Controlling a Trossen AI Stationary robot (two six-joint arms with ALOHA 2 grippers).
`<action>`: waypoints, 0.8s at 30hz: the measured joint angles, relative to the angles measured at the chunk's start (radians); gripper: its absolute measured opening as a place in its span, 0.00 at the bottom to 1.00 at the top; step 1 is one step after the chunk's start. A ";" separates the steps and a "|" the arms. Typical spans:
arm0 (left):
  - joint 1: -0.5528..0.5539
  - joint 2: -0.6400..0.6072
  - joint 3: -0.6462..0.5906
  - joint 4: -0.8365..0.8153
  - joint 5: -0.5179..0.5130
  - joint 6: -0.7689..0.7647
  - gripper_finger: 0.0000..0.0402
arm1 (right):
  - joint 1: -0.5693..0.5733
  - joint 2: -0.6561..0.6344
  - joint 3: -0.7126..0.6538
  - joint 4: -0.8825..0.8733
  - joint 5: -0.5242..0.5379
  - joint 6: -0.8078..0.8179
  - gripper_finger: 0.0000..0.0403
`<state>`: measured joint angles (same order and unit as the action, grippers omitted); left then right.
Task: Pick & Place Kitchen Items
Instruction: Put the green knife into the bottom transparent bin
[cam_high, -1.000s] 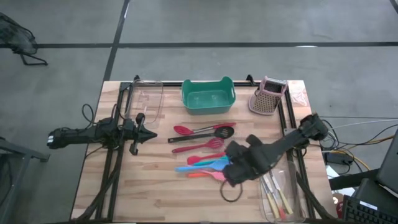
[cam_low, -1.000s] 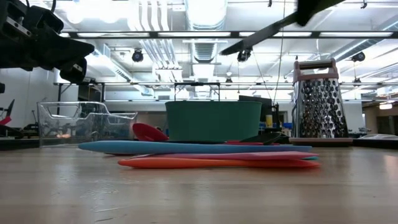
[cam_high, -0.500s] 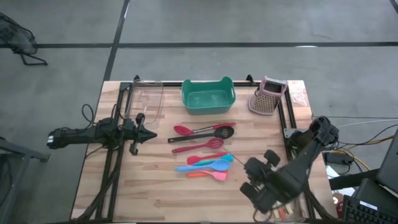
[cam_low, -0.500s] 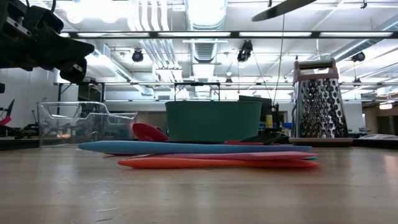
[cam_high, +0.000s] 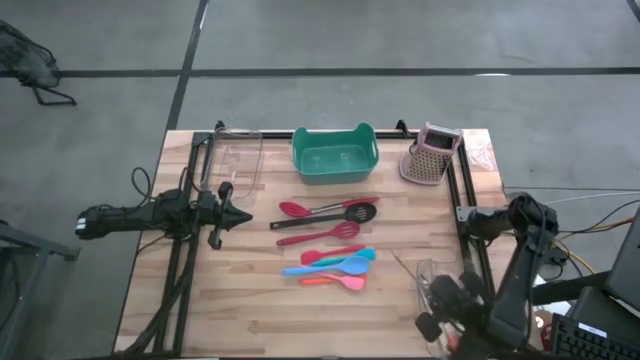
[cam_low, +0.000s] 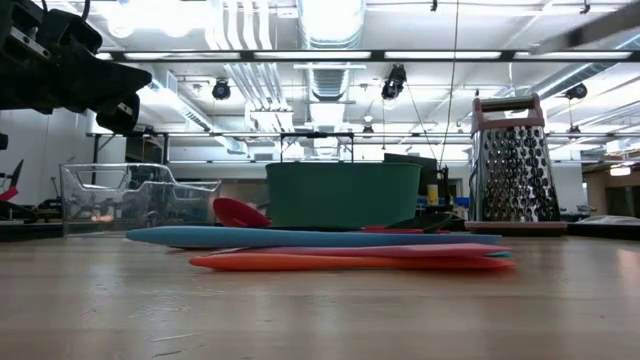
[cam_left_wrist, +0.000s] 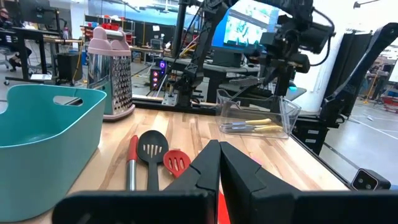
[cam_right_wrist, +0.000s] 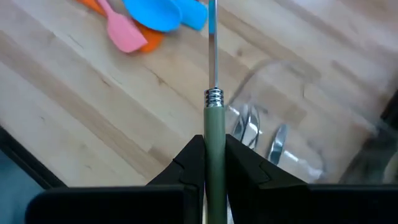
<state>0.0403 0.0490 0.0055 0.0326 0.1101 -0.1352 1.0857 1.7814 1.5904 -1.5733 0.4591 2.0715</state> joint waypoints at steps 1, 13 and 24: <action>0.000 0.000 0.000 0.000 0.000 0.000 0.04 | 0.020 0.004 -0.006 0.002 0.000 0.035 0.08; 0.000 0.000 0.000 0.000 0.000 0.000 0.04 | 0.131 0.071 -0.085 0.046 -0.063 0.228 0.08; 0.000 0.000 0.000 -0.001 0.000 0.000 0.04 | 0.130 0.086 -0.144 0.145 -0.103 0.227 0.11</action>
<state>0.0406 0.0490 0.0055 0.0319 0.1101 -0.1349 1.2156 1.8675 1.4467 -1.4284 0.3563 2.2986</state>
